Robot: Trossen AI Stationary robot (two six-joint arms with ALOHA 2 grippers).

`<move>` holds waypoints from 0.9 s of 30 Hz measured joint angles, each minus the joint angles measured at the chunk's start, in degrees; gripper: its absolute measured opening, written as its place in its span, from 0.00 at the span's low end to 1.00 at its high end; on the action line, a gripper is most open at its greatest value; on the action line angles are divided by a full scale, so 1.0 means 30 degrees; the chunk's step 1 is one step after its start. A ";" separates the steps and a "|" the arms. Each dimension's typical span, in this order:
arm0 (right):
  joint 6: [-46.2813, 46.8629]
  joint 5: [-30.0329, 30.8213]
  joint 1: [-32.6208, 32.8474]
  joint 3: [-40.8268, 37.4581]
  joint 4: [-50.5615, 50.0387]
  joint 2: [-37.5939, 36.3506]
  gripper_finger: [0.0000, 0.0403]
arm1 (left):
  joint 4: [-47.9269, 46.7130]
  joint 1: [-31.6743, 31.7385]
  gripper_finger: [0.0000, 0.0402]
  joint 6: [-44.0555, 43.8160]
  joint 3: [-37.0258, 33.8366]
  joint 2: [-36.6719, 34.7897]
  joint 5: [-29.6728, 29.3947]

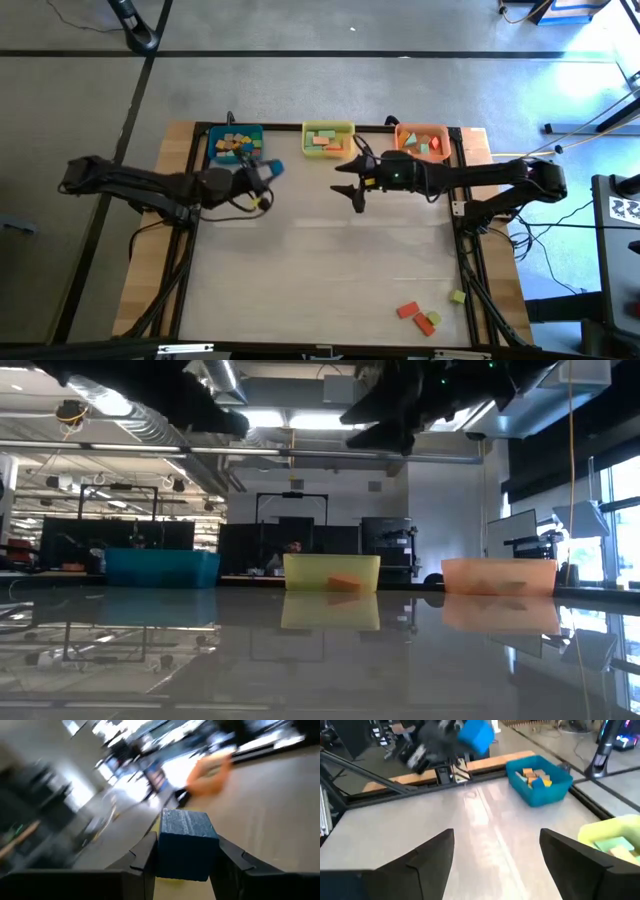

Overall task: Sort blocks by size
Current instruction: Put the blue square block into the blue bin

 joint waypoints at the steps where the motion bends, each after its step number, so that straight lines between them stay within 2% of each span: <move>1: 0.0059 0.0069 0.0000 0.0000 -0.0158 0.0006 0.72 | -0.0782 0.0276 0.30 -0.0613 0.0000 -0.0418 -0.0561; 6: 0.0130 0.0434 0.0000 0.0000 -0.0483 0.0122 0.71 | -0.3741 0.2715 0.30 -0.3707 0.0000 -0.1780 -0.3507; 13: 0.0140 0.0632 0.0000 -0.0007 -0.0429 0.0129 0.71 | -0.6825 0.7610 0.30 -0.6514 0.0000 -0.1695 -0.3557; 16: 0.0145 0.0632 0.0000 -0.0007 -0.0529 0.0129 0.71 | -0.7559 0.9400 0.30 -0.7193 0.0000 -0.1628 -0.3029; 19: 0.0159 0.0632 0.0000 -0.0015 -0.0585 0.0129 0.71 | -0.8078 1.0955 0.30 -0.7728 0.0000 -0.1613 -0.1710; 27: 0.0188 0.0632 0.0015 -0.0029 -0.1120 0.0129 0.71 | -0.8902 1.4152 0.30 -0.8546 0.0000 -0.0992 0.0945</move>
